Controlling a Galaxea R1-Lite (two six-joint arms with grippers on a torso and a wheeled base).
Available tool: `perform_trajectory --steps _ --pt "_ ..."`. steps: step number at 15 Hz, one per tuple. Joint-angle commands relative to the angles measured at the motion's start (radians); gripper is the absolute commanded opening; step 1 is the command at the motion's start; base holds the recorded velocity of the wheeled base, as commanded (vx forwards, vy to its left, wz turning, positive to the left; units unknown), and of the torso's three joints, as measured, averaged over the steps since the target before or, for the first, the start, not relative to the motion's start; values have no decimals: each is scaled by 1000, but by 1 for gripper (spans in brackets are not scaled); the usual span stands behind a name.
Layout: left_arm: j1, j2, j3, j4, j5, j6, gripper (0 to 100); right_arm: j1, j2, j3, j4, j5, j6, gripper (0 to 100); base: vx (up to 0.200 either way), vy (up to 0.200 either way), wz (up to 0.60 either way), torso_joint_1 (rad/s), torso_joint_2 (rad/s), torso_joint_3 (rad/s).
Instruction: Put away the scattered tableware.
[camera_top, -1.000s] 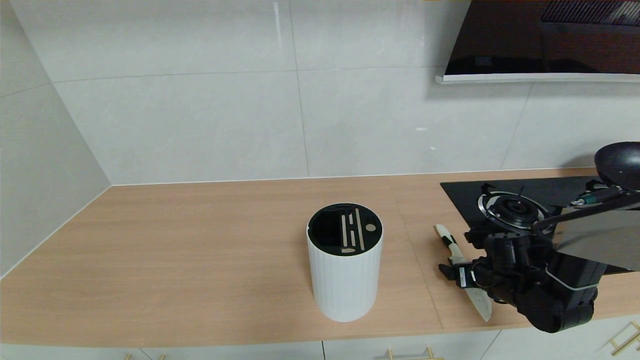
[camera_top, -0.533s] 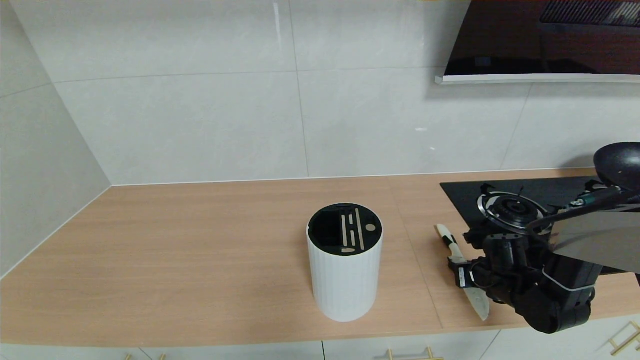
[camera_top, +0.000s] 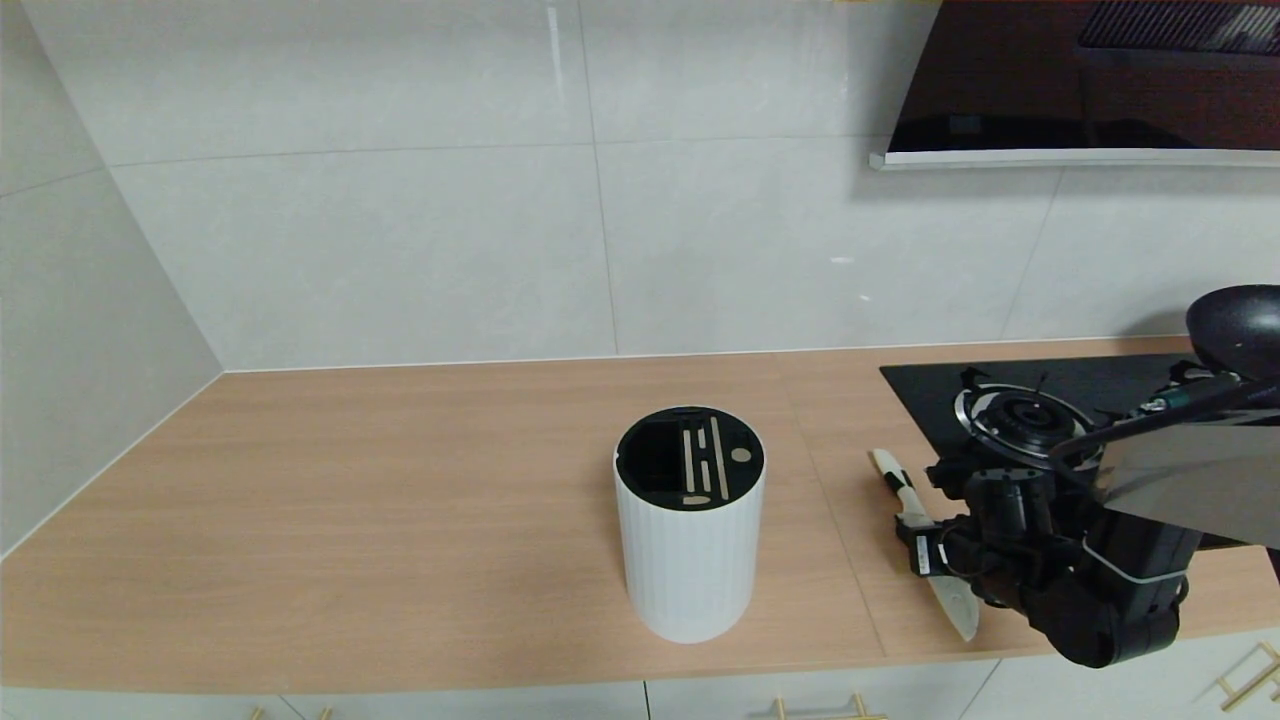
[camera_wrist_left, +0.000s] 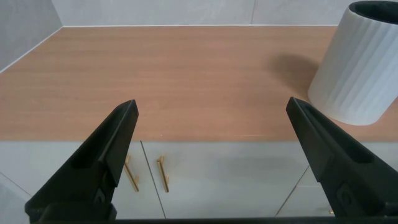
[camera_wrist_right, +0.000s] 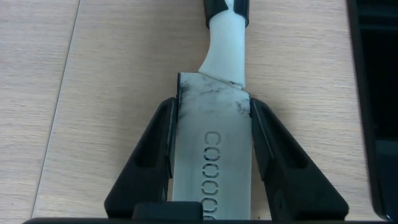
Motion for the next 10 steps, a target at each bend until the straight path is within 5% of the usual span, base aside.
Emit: perform_trajectory --steps 1,10 --pt "0 1 0 1 0 -1 100 0 3 12 -35 1 0 0 0 0 0 0 0 0" --pt "0 1 0 -1 0 -1 100 0 -76 74 -137 -3 -3 0 0 0 0 0 0 0"
